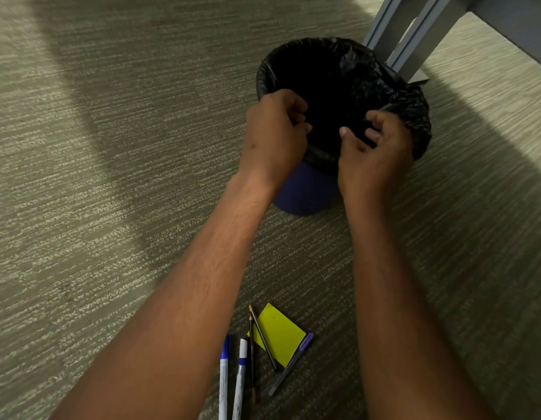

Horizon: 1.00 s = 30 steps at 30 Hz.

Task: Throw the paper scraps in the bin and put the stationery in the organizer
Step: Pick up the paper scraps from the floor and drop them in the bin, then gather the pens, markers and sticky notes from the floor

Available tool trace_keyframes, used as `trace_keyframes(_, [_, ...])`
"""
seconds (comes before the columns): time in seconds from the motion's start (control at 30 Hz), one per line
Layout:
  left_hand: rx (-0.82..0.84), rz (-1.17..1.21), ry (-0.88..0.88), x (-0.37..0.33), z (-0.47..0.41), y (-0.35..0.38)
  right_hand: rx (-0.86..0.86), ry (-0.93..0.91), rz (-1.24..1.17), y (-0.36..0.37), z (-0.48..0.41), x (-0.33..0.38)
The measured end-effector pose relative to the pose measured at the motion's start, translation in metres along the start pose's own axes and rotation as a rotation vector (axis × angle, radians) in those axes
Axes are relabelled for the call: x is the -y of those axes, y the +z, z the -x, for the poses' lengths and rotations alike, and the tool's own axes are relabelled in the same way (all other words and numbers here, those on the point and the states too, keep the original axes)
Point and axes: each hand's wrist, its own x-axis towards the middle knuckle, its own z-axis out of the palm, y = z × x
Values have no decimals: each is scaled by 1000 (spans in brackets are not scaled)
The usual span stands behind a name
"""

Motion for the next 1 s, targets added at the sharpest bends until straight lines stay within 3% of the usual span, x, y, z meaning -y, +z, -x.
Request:
trace_keyframes(0.5, [-17, -236, -249, 27, 4, -47, 63, -166, -72, 21, 50, 19])
trace_keyframes(0.67, [195, -394, -436, 46, 19, -46, 183, -123, -59, 32, 83, 12])
trace_keyframes(0.8, [633, -669, -597, 52, 37, -38, 275, -50, 18, 36, 109, -7])
trace_keyframes(1.0, [787, -655, -647, 73, 72, -25, 389, 57, 137, 37, 143, -42])
